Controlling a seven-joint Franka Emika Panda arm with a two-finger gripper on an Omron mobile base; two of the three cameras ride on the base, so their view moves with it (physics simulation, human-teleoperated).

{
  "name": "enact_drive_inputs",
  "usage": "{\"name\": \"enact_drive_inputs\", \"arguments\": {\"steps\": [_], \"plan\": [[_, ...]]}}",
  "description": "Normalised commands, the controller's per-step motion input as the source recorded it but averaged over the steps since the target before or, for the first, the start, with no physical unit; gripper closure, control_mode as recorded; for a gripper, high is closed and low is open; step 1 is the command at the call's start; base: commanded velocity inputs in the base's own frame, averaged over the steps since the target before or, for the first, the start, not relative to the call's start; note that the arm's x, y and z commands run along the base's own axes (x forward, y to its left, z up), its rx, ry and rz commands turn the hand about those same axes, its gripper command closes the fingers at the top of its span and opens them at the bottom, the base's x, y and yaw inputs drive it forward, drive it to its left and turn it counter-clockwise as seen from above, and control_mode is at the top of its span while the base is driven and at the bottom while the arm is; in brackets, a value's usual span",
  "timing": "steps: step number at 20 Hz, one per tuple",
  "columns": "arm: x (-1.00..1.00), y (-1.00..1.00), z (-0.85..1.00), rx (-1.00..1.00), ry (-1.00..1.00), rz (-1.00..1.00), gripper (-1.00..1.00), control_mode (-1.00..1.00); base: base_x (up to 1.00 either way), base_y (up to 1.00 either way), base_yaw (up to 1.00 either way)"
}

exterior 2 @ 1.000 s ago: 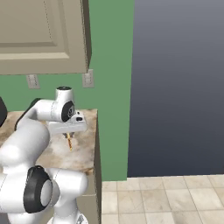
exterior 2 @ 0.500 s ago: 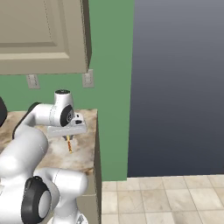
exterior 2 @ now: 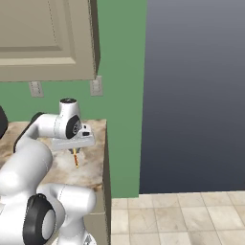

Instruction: Take the fork and place it on the left side of the plate. Then take the spoon and place it on the right side of the plate. Make sure they're directly next to the plate.

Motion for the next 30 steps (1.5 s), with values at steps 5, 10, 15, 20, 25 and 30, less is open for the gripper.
{"name": "enact_drive_inputs", "arguments": {"steps": [5,10,15,20,25,30], "plan": [[0.0,0.0,0.0,0.0,0.0,0.0,1.0,1.0,0.0,0.0,0.0],[0.0,0.0,0.0,0.0,0.0,0.0,1.0,1.0,-0.7,-0.07,0.0],[0.0,0.0,0.0,0.0,0.0,0.0,1.0,1.0,-0.97,-0.27,-0.12],[0.0,0.0,0.0,0.0,0.0,0.0,1.0,1.0,-0.13,-0.44,-0.66],[0.0,0.0,0.0,0.0,0.0,0.0,1.0,1.0,0.01,-0.23,-0.75],[0.0,0.0,0.0,0.0,0.0,0.0,1.0,1.0,0.05,-0.1,-0.81]]}}
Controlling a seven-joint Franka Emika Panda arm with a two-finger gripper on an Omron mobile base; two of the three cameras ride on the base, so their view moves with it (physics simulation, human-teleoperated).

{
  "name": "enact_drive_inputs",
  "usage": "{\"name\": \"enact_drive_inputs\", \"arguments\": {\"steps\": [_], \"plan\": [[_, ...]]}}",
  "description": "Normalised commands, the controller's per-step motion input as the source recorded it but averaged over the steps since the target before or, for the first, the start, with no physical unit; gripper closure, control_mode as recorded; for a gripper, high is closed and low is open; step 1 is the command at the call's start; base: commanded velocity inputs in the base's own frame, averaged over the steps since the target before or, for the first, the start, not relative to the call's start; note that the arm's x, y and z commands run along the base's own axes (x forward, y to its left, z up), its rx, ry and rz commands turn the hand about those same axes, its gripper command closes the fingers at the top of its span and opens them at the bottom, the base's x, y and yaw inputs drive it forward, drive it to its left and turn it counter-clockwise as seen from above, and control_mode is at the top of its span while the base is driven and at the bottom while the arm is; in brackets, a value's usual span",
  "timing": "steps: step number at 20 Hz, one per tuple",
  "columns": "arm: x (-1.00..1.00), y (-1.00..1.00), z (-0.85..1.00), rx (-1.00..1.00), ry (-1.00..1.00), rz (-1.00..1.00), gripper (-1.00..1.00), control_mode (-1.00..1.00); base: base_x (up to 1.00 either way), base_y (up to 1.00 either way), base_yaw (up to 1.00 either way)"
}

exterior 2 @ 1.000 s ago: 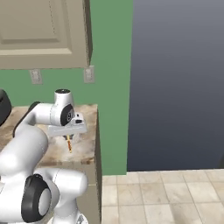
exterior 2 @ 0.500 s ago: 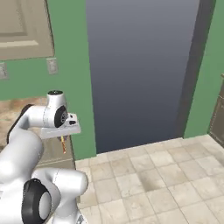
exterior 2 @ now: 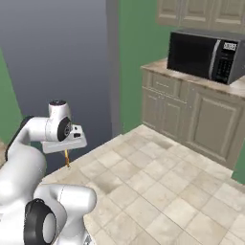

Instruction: Take the fork and place it on the left side of the plate. Then take the spoon and place it on the right side of the plate. Make sure they're directly next to the plate.

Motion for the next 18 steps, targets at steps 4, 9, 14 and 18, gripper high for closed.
{"name": "enact_drive_inputs", "arguments": {"steps": [4,9,14,18], "plan": [[0.0,0.0,0.0,0.0,0.0,0.0,1.0,1.0,0.06,-0.09,-0.8],[0.0,0.0,0.0,0.0,0.0,0.0,1.0,1.0,0.04,-0.1,-0.82],[0.0,0.0,0.0,0.0,0.0,0.0,1.0,1.0,0.0,-0.03,-0.86],[0.0,0.0,0.0,0.0,0.0,0.0,1.0,1.0,0.0,0.0,-0.88]]}}
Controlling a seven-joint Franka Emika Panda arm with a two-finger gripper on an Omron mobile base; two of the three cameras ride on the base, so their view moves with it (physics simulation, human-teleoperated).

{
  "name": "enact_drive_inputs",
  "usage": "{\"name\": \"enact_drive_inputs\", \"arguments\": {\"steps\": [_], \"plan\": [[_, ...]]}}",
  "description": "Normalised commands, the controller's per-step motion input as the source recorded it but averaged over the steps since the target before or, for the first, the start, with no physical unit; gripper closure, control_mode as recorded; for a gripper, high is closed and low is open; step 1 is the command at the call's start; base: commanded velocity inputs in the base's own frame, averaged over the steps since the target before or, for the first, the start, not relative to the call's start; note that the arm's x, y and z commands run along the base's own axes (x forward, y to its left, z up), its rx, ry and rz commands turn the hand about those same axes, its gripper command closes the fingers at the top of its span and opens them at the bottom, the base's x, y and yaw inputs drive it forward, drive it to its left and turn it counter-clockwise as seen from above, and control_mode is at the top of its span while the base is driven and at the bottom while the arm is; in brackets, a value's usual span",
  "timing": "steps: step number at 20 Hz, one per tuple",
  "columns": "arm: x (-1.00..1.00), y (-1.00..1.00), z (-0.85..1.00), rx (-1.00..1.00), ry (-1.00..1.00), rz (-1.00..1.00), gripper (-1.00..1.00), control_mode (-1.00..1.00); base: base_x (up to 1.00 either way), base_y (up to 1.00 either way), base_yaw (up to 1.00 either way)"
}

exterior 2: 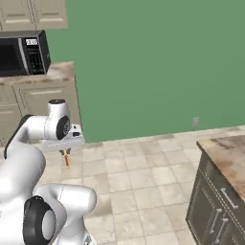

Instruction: Take the fork and place it on the left side of the plate. Then take the spoon and place it on the right side of the plate. Make sure they're directly next to the plate.

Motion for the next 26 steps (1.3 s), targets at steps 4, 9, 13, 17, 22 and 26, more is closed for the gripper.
{"name": "enact_drive_inputs", "arguments": {"steps": [4,9,13,17,22,26], "plan": [[0.0,0.0,0.0,0.0,0.0,0.0,1.0,1.0,0.01,0.0,-0.88],[0.0,0.0,0.0,0.0,0.0,0.0,1.0,1.0,0.86,0.53,-0.53],[0.0,0.0,0.0,0.0,0.0,0.0,1.0,1.0,1.0,1.0,-0.13],[0.0,0.0,0.0,0.0,0.0,0.0,1.0,1.0,1.0,0.99,-0.18],[0.0,0.0,0.0,0.0,0.0,0.0,1.0,1.0,1.0,0.7,-0.37],[0.0,0.0,0.0,0.0,0.0,0.0,1.0,1.0,1.0,0.73,-0.44]]}}
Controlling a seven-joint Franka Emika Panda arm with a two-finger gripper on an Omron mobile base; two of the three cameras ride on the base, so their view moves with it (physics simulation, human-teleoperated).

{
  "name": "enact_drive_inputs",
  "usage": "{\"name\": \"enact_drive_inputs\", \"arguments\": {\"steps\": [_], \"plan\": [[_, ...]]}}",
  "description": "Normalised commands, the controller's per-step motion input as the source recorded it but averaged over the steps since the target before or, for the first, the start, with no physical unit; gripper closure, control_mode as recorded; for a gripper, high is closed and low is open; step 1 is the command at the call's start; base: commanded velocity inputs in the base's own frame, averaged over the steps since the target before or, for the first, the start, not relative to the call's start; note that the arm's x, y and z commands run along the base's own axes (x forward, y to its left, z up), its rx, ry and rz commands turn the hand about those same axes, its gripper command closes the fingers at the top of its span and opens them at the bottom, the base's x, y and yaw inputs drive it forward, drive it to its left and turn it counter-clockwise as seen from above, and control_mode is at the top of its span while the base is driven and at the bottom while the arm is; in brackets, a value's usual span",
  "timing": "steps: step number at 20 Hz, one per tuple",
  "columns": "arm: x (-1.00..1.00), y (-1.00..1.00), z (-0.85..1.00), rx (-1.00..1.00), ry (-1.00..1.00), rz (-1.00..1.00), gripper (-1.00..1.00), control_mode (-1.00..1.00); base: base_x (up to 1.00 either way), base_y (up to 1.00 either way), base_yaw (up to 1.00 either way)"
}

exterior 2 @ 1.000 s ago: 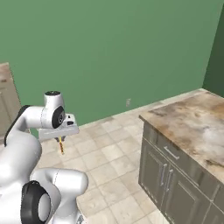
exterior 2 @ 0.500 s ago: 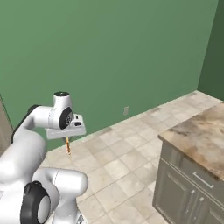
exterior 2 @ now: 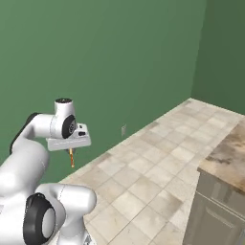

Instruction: Take the fork and place it on the left side of the plate. Then take the spoon and place it on the right side of the plate. Make sure they're directly next to the plate.

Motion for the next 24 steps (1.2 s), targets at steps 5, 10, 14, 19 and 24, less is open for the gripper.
{"name": "enact_drive_inputs", "arguments": {"steps": [5,10,14,19,24], "plan": [[0.0,0.0,0.0,0.0,0.0,0.0,1.0,1.0,1.0,0.51,-0.39],[0.0,0.0,0.0,0.0,0.0,0.0,1.0,1.0,1.0,0.08,-0.26],[0.0,0.0,0.0,0.0,0.0,0.0,1.0,1.0,1.0,-0.46,-0.1],[0.0,0.0,0.0,0.0,0.0,0.0,1.0,1.0,1.0,-0.51,-0.15],[0.0,0.0,0.0,0.0,0.0,0.0,1.0,1.0,1.0,-0.46,-0.17]]}}
